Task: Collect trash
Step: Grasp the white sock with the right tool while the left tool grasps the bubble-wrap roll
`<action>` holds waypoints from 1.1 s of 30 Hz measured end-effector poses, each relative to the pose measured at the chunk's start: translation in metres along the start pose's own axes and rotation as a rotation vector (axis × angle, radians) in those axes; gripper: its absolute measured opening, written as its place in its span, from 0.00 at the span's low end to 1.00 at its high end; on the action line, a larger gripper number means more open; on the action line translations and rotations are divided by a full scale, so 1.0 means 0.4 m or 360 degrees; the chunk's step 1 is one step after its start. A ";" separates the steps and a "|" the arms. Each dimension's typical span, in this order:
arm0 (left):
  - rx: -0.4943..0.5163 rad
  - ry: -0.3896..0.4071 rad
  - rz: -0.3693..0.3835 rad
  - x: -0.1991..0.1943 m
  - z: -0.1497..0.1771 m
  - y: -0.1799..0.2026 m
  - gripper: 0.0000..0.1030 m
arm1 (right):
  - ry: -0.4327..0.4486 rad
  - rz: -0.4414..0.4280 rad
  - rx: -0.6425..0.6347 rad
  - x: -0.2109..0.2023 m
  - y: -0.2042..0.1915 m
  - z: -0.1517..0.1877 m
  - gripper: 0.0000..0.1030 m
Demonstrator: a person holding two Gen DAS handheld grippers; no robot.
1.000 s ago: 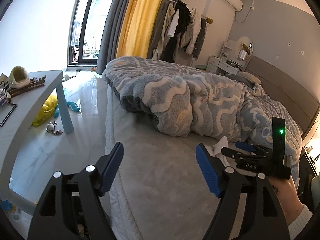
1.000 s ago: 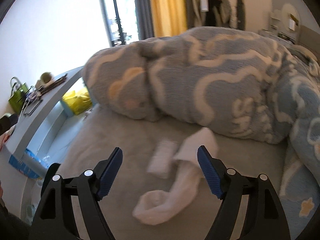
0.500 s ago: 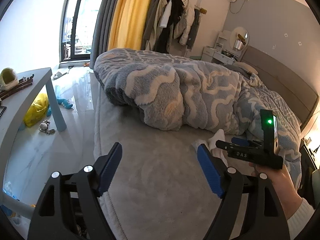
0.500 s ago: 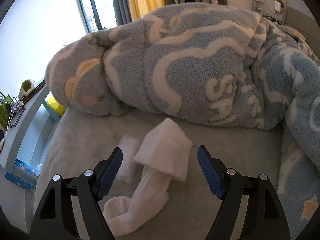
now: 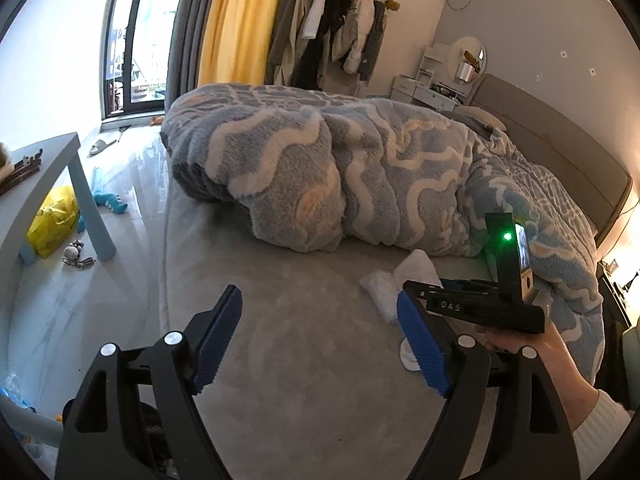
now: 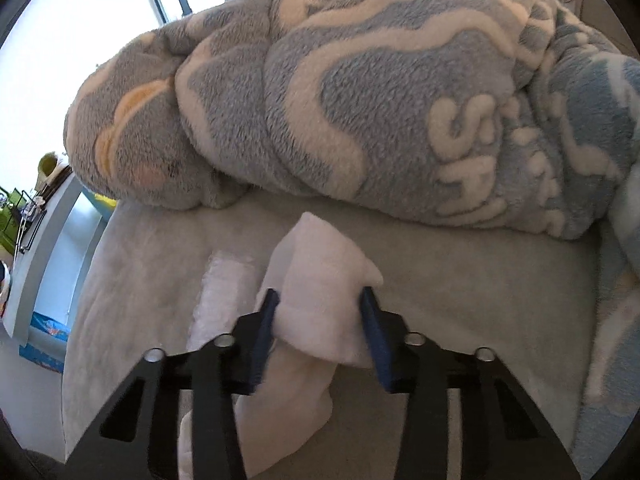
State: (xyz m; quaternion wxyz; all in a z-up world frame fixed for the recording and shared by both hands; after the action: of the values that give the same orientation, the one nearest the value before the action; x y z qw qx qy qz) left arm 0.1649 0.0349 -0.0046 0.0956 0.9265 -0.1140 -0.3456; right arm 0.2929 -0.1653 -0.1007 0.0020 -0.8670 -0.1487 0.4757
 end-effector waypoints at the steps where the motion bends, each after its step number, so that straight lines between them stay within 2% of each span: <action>1: -0.0002 -0.0013 0.0012 0.011 0.001 0.005 0.80 | -0.0003 -0.0007 -0.0009 0.004 -0.001 0.002 0.30; 2: -0.0002 -0.0021 0.0018 0.017 0.002 0.009 0.81 | -0.0003 -0.0016 -0.0017 0.005 -0.001 0.003 0.24; 5: -0.0011 -0.0057 0.0047 0.047 0.005 0.024 0.82 | -0.0009 -0.0044 -0.0042 0.000 0.005 0.006 0.17; 12: -0.0038 -0.0141 0.0097 0.123 0.018 0.069 0.82 | 0.0101 -0.0111 -0.0124 -0.086 0.028 0.007 0.16; 22: -0.0008 -0.0249 0.0070 0.237 0.052 0.144 0.81 | 0.0267 -0.0201 -0.0120 -0.210 0.133 0.009 0.16; 26: 0.0038 -0.0276 0.0029 0.275 0.060 0.169 0.78 | 0.0295 -0.0204 -0.0114 -0.242 0.144 0.013 0.16; 28: 0.0085 -0.0290 -0.0035 0.292 0.063 0.183 0.75 | 0.0301 -0.0204 -0.0106 -0.253 0.153 0.019 0.16; 33: 0.0111 -0.0347 -0.0084 0.339 0.068 0.198 0.65 | 0.0311 -0.0208 -0.0083 -0.267 0.156 0.031 0.16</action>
State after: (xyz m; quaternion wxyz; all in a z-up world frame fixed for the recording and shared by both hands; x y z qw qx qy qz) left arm 0.2350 -0.0810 -0.0882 0.0411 0.8888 -0.1114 -0.4427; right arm 0.2450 -0.2543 -0.0286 0.0249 -0.8974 -0.2163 0.3838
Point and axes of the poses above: each gripper's, at about its wrist camera, not at the fingertips, and x roughly the way its jaws point, y to its right, z to its underside, the point moved 2 cm from there along x, roughly the way its jaws point, and after that the axes turned 1 degree about z, right-handed, at the moved point
